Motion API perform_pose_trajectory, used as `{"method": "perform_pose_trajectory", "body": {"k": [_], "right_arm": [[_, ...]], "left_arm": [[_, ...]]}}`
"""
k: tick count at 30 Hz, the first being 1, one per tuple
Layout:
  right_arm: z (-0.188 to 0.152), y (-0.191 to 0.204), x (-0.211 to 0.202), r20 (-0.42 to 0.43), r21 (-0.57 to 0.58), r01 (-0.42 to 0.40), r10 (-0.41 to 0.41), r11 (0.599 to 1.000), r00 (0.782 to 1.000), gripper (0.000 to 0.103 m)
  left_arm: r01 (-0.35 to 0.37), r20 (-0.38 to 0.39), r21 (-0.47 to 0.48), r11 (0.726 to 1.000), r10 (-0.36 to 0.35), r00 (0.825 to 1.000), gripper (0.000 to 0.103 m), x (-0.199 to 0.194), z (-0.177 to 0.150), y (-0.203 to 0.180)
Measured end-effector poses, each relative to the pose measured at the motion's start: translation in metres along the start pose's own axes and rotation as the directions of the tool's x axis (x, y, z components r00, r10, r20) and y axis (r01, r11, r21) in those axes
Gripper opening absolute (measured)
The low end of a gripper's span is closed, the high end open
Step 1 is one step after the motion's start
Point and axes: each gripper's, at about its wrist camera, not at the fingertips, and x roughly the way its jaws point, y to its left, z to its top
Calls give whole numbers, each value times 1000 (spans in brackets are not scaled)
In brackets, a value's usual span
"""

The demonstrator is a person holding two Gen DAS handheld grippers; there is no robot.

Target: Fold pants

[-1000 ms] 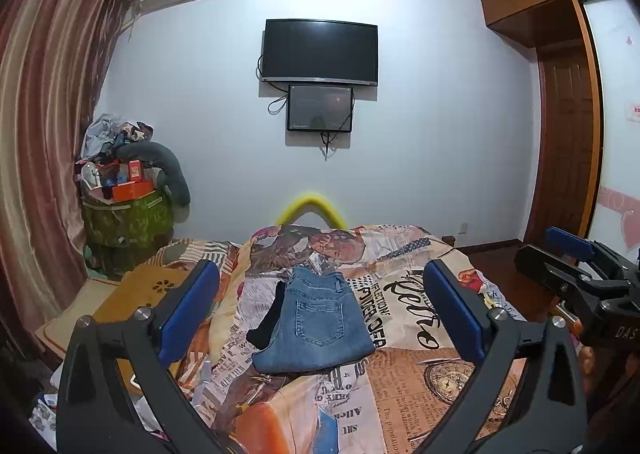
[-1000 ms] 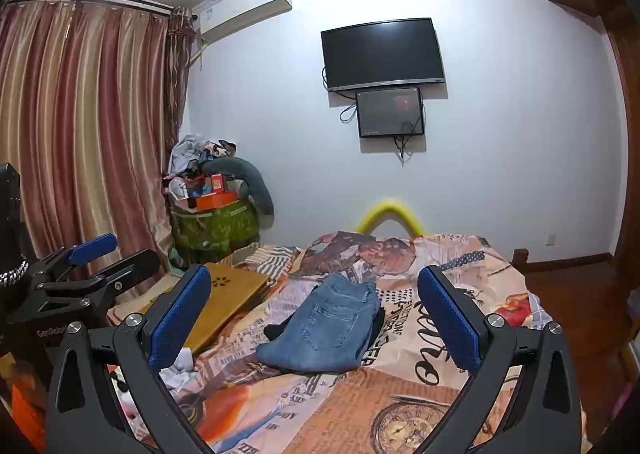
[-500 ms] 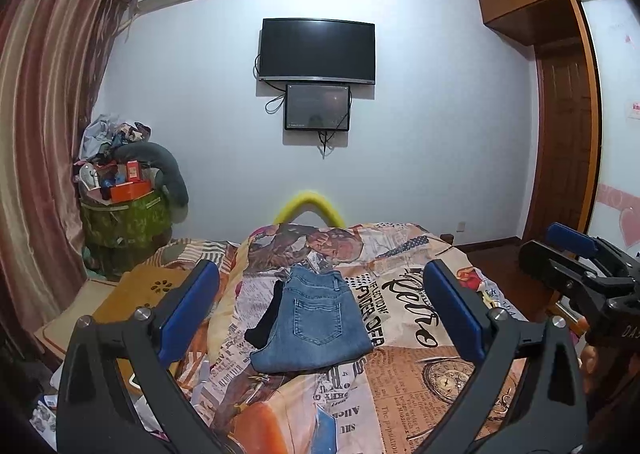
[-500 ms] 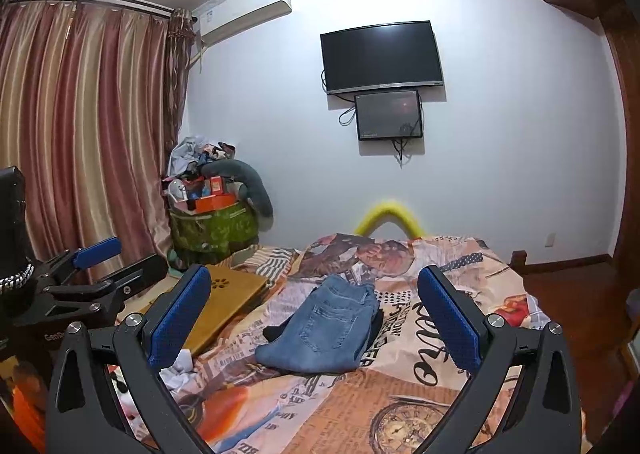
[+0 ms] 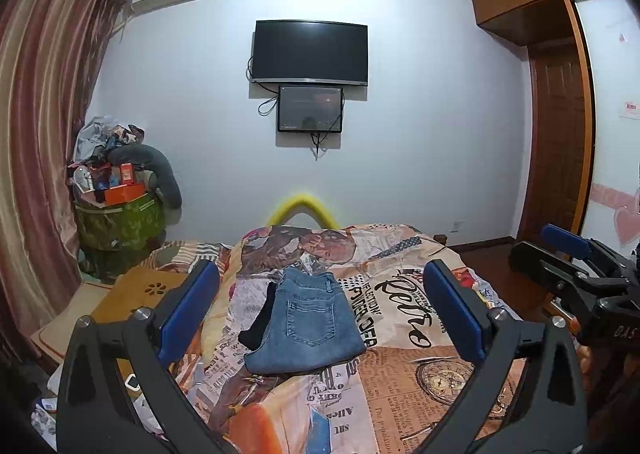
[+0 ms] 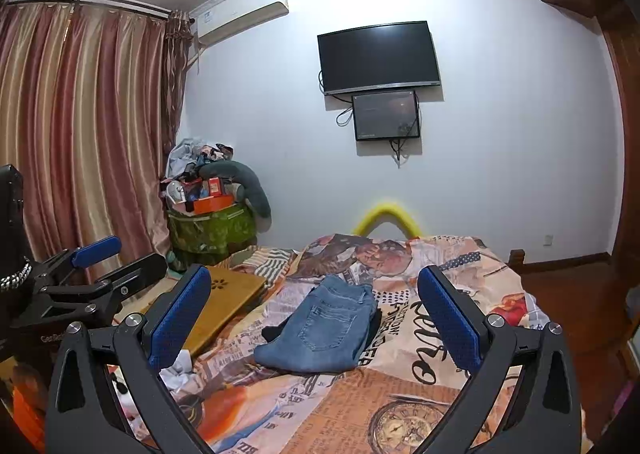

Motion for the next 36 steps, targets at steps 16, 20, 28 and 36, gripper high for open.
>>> {"method": "perform_pose_trajectory", "body": {"k": [16,20,28,36], "right_arm": [[-1,0,1,-7,14,16,-16,1000,1000,103],[-2,1,1,-10,17,16,-16,1000,1000,103],[-3,1,2,-15,20,16,-16,1000,1000,103],[-5,1,4,-22,17,13,-12,1000,1000,103]], "left_arm": [[24,-34,-22,999,-25,999,103,8,-3,5],[23,-34,-16,1000,-24,999,103,9,-3,3],[17,-33,-13,1000,-18,999,103,10,-5,1],[10,-36,-23,1000,-11,999,103,12,-6,2]]}}
